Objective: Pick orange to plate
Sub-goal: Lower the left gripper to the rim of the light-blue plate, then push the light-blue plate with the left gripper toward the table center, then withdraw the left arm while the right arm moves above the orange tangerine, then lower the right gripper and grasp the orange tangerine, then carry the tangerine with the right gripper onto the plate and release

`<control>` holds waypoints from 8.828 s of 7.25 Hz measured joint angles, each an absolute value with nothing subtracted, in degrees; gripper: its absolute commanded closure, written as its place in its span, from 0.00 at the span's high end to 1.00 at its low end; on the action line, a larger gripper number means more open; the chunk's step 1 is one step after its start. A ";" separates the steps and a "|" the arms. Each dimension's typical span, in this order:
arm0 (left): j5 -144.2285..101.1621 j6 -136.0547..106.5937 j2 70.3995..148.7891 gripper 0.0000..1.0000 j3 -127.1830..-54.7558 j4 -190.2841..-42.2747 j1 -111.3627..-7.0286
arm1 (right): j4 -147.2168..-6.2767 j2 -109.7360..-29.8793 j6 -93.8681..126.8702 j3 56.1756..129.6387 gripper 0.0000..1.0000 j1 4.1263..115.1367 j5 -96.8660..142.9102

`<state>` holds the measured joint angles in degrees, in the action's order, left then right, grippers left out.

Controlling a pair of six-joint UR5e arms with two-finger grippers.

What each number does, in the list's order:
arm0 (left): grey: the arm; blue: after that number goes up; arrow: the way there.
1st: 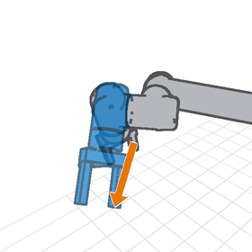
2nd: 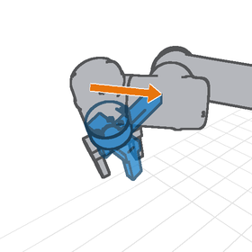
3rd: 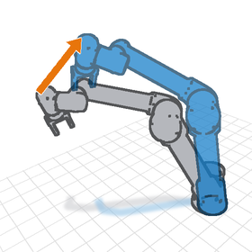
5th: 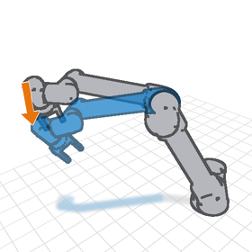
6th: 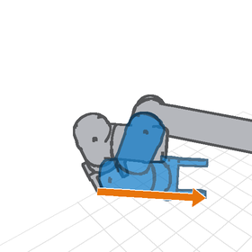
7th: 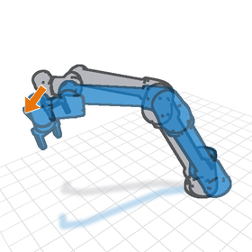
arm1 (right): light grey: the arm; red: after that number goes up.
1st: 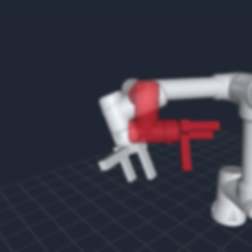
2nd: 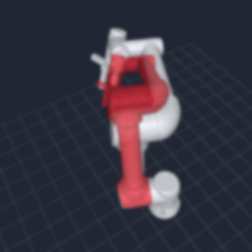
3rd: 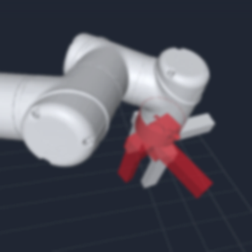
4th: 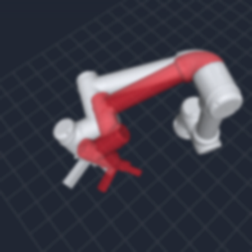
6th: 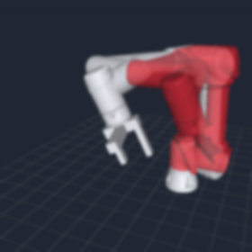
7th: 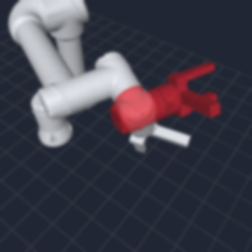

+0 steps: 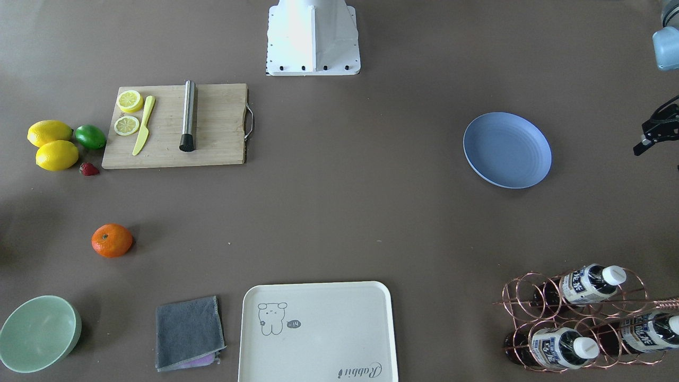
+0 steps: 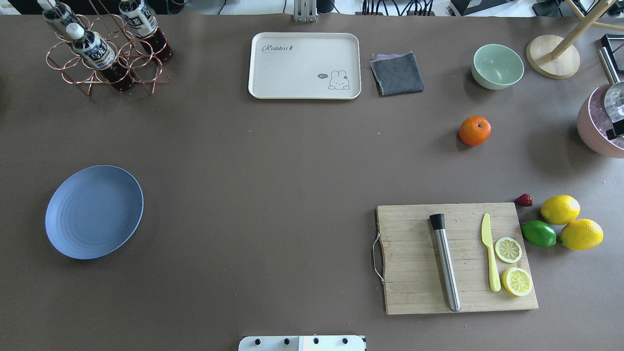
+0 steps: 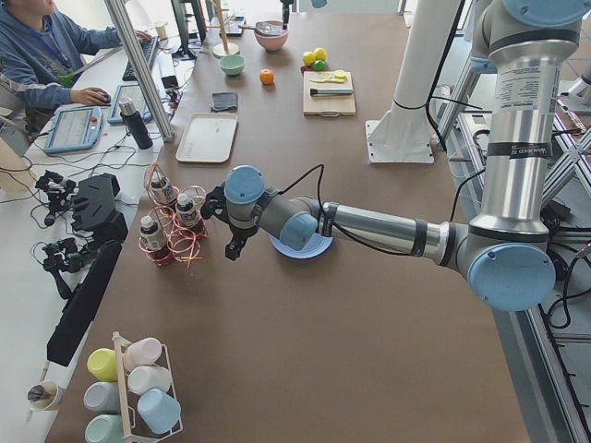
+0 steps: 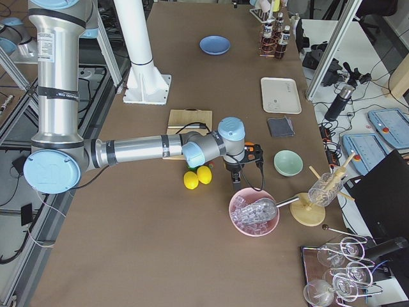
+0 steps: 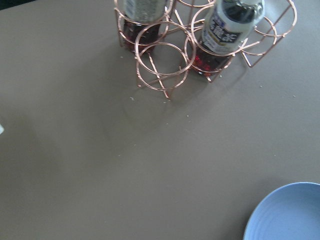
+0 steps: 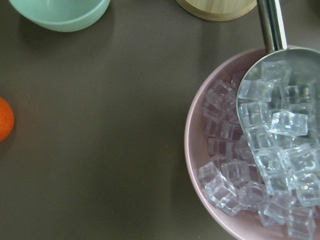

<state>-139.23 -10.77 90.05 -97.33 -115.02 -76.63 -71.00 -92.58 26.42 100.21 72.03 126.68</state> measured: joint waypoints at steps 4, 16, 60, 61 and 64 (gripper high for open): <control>-130.66 -36.36 85.52 0.97 -88.72 -142.52 -59.25 | -68.66 -91.44 32.95 101.15 1.00 67.07 125.24; -130.43 -44.73 82.09 0.00 -86.20 -156.70 -51.34 | -68.38 -91.32 32.96 101.23 1.00 66.80 125.07; -141.35 -28.22 93.15 0.98 -98.27 -117.67 -71.35 | -87.29 -38.44 86.15 75.89 1.00 28.84 103.68; -141.32 -28.14 93.01 0.98 -98.23 -117.80 -71.62 | -87.30 -38.39 85.71 76.44 1.00 29.28 103.75; -139.12 -16.12 89.86 0.98 -96.51 -116.43 -76.27 | -87.76 -39.40 83.77 79.64 1.00 33.51 106.02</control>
